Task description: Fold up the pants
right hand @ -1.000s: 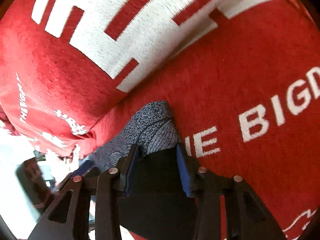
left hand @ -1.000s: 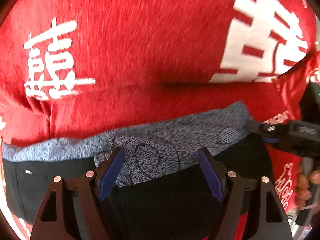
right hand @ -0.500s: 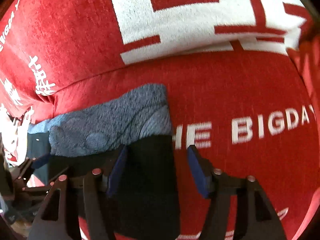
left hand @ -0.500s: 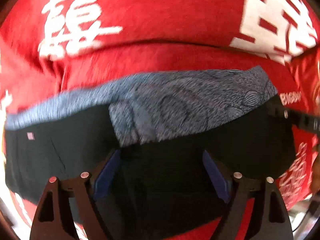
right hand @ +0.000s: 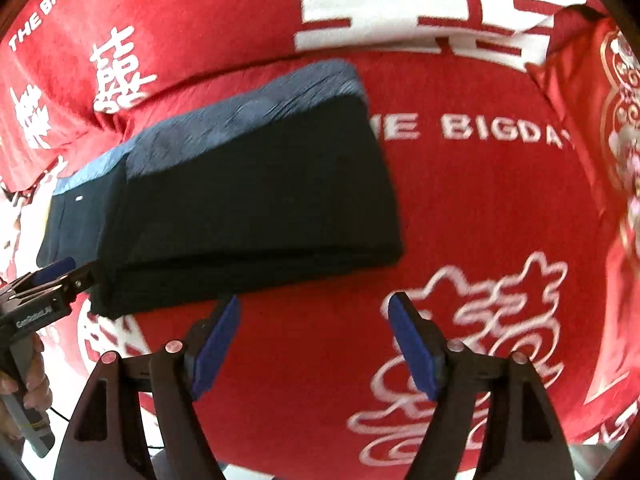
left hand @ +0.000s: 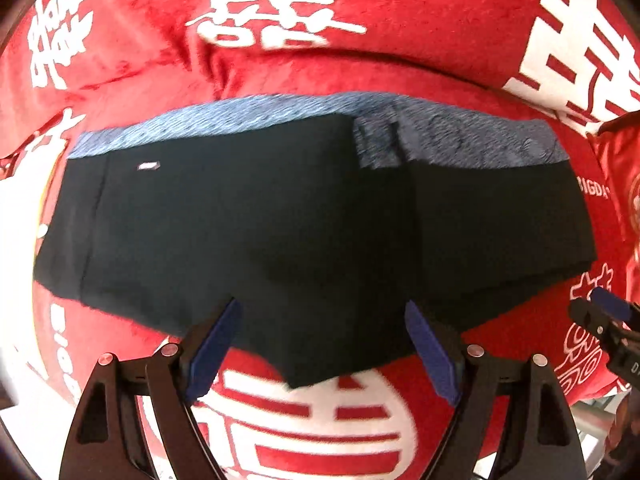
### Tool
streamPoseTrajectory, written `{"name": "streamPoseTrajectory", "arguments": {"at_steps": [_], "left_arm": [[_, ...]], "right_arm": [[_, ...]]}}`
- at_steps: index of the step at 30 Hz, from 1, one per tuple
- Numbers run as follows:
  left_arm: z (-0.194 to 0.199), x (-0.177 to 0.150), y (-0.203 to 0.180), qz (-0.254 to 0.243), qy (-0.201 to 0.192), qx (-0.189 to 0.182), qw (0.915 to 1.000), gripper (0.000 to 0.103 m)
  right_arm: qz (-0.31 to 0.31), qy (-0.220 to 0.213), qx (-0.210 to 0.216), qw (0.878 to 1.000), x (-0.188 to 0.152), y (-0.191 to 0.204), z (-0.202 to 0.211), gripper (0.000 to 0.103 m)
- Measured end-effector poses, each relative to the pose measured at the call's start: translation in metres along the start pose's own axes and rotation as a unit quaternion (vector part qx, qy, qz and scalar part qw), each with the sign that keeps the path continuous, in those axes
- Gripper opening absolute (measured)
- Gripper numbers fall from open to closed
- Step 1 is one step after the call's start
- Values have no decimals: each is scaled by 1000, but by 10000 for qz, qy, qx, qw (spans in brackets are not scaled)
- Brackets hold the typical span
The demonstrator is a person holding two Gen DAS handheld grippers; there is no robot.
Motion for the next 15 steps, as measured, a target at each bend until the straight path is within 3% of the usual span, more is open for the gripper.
{"name": "streamPoseTrajectory", "arguments": {"at_steps": [15], "left_arm": [[7, -30, 74, 469, 126, -148, 9987, 85]], "right_arm": [[261, 369, 48, 9990, -3, 102, -23, 79]]}}
Point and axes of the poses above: each gripper's, at about its wrist camera, not at the fingertips, and z roughly against the way its jaws point, y to its left, x to its top, the point moved 1 cm from there along -z, roughly the way its jaws point, and after that the axes turned 8 degrees about x, right-handed, at the moved point
